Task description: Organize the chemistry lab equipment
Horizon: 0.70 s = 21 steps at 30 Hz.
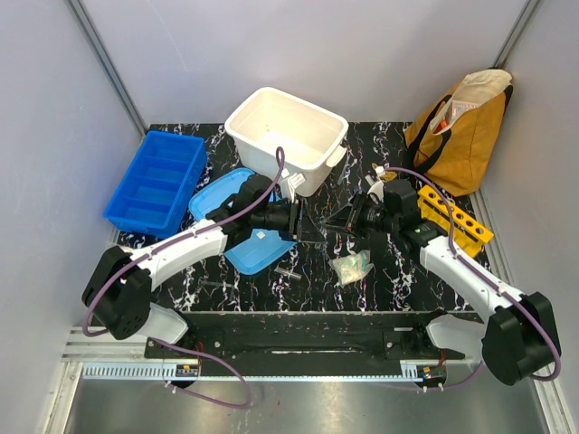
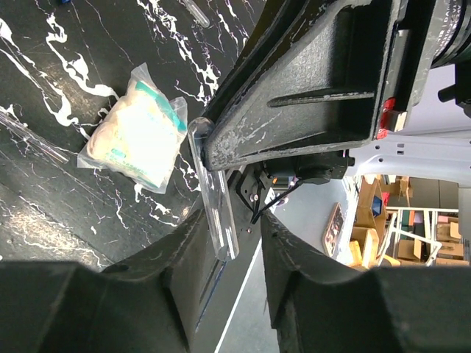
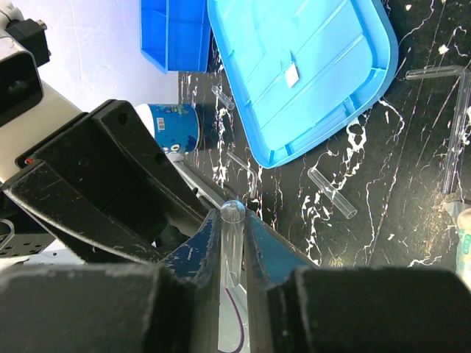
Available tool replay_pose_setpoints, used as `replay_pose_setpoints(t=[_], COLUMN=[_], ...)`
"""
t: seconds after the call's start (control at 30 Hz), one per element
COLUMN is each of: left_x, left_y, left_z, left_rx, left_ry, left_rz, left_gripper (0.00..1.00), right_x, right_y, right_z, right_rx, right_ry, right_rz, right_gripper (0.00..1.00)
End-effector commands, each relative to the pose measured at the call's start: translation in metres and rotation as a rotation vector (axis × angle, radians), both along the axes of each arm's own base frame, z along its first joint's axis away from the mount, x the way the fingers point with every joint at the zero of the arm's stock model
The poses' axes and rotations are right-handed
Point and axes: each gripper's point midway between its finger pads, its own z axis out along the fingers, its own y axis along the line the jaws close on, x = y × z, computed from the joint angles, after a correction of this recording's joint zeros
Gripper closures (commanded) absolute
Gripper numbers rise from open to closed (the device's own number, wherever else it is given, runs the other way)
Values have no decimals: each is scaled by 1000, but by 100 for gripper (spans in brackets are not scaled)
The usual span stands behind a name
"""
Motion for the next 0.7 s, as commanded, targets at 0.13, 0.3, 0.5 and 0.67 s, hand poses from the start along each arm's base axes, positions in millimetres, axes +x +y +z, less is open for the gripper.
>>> replay_pose_setpoints(t=[0.13, 0.3, 0.5, 0.67], left_x=[1, 0, 0, 1], left_y=[-7, -8, -8, -5], left_z=[18, 14, 14, 11], left_rx=[-64, -60, -58, -23], left_ry=[-66, -58, -59, -97], left_rz=[-39, -47, -51, -64], left_gripper=[69, 68, 71, 86], right_x=[-6, -6, -6, -9], right_y=[6, 7, 7, 7], right_z=[20, 19, 23, 22], right_rx=[65, 77, 84, 84], right_ry=[-74, -65, -75, -63], right_rz=[41, 43, 36, 46], right_gripper=[83, 83, 83, 81])
